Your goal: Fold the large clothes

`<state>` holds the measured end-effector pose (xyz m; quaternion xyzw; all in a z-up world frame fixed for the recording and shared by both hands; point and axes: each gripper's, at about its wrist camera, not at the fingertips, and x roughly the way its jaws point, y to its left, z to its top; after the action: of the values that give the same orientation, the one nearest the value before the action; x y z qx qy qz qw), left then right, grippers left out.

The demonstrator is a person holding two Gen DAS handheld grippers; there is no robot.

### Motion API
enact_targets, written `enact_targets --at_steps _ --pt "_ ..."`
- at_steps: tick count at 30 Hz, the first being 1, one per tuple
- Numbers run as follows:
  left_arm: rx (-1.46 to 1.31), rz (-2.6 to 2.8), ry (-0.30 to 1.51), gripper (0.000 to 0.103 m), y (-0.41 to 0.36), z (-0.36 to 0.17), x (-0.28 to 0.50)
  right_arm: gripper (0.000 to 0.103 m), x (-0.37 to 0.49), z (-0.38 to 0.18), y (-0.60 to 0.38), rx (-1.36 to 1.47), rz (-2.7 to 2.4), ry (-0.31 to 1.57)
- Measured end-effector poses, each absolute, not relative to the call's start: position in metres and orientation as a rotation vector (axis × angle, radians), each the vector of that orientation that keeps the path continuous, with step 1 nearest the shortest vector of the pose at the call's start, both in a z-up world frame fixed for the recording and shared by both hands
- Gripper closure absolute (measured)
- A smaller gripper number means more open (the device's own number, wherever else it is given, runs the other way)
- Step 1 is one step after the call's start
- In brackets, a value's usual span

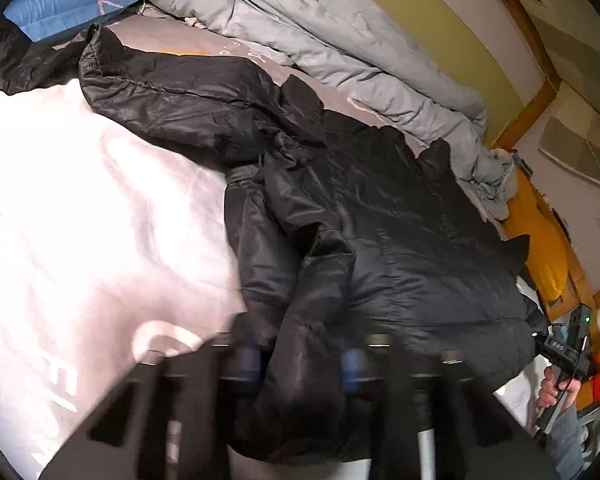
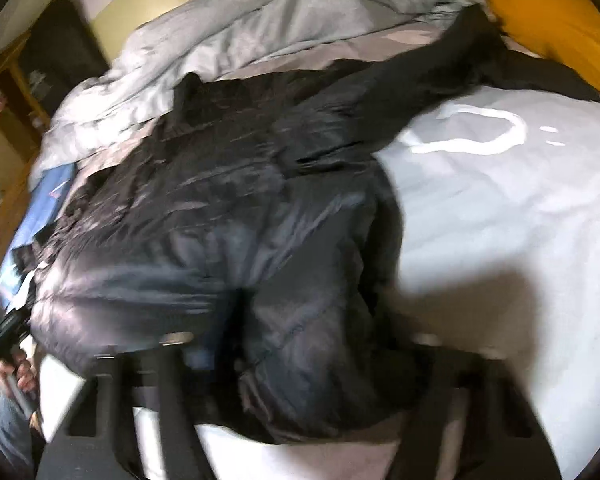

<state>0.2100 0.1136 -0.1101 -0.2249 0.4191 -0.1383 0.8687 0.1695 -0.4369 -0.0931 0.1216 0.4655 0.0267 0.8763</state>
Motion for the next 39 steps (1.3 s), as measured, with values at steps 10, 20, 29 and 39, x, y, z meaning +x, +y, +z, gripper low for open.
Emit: enact_targets --at_steps 10,20,29,39 --pt "-0.368 -0.183 0.796 0.091 0.111 -0.062 0.132 0.091 0.129 -0.054 -0.415 0.187 0.09 0.853" --pt "-0.157 -0.052 0.714 0.04 0.092 -0.056 0.119 0.074 0.112 -0.056 -0.41 0.142 -0.002 0.911" --pt "-0.084 -0.018 0.504 0.015 0.081 -0.029 0.095 0.005 0.093 -0.019 -0.421 0.1 -0.143 0.683" --pt "0.044 -0.009 0.287 0.0 0.056 -0.007 0.062 0.001 0.084 -0.009 -0.392 0.011 -0.098 0.586"
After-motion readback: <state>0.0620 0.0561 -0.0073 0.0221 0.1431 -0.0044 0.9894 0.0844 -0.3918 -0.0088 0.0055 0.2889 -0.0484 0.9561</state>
